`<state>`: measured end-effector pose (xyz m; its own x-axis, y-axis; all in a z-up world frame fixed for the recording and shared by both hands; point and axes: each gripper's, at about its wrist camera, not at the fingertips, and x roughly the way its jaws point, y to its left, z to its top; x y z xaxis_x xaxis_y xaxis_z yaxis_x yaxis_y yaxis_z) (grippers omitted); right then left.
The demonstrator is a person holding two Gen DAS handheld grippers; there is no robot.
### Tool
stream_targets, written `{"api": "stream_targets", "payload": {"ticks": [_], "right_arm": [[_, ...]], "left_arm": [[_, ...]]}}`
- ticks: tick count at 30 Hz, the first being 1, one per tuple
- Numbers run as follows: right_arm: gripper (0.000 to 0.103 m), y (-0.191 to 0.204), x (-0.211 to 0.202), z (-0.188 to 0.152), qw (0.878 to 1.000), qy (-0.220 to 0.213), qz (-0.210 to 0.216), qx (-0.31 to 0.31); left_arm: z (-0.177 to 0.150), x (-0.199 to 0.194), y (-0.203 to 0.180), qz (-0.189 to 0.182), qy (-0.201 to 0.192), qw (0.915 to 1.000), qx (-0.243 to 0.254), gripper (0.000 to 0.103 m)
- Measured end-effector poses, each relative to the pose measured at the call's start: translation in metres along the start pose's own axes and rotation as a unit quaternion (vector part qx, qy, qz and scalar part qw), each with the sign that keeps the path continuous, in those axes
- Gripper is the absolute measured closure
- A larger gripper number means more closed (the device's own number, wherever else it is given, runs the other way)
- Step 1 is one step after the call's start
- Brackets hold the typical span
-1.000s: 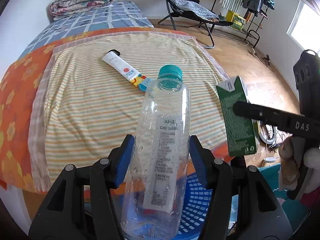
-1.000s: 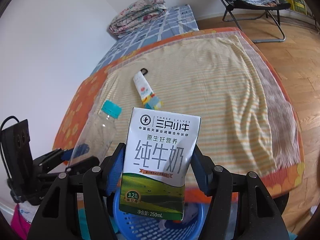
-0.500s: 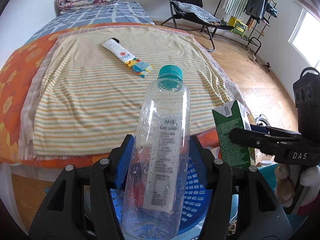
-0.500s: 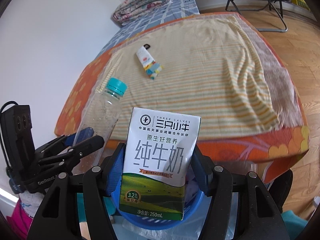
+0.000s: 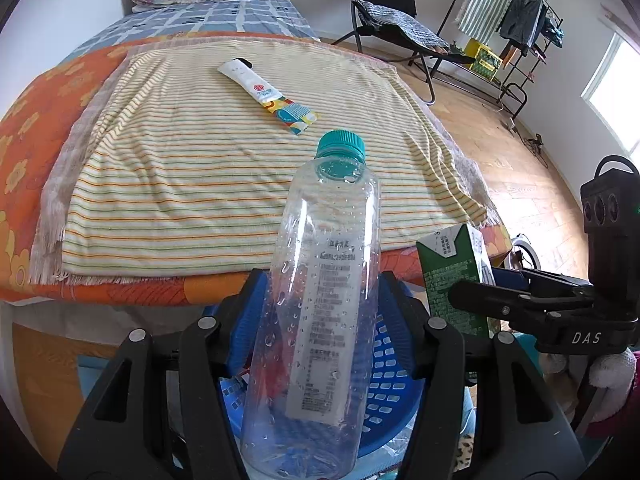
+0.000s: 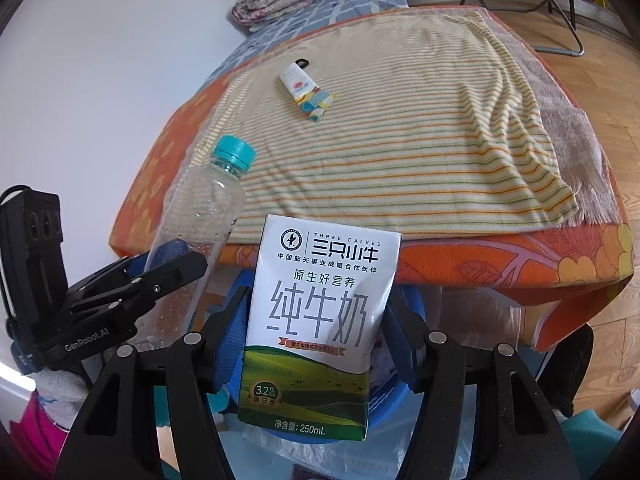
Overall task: Collect trash
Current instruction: 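Carry bottle and carton over the blue basket and open both tools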
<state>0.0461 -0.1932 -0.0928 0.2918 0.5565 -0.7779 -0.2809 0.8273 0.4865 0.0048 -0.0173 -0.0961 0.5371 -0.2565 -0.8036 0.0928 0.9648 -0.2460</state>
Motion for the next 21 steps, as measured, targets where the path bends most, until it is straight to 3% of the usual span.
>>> {"api": "stream_targets", "payload": {"ticks": [21], "right_arm": [[0.039, -0.004, 0.019, -0.007, 0.999, 0.053, -0.005, 0.005]], "left_arm": [[0.001, -0.003, 0.007, 0.001, 0.005, 0.9998, -0.017, 0.040]]}}
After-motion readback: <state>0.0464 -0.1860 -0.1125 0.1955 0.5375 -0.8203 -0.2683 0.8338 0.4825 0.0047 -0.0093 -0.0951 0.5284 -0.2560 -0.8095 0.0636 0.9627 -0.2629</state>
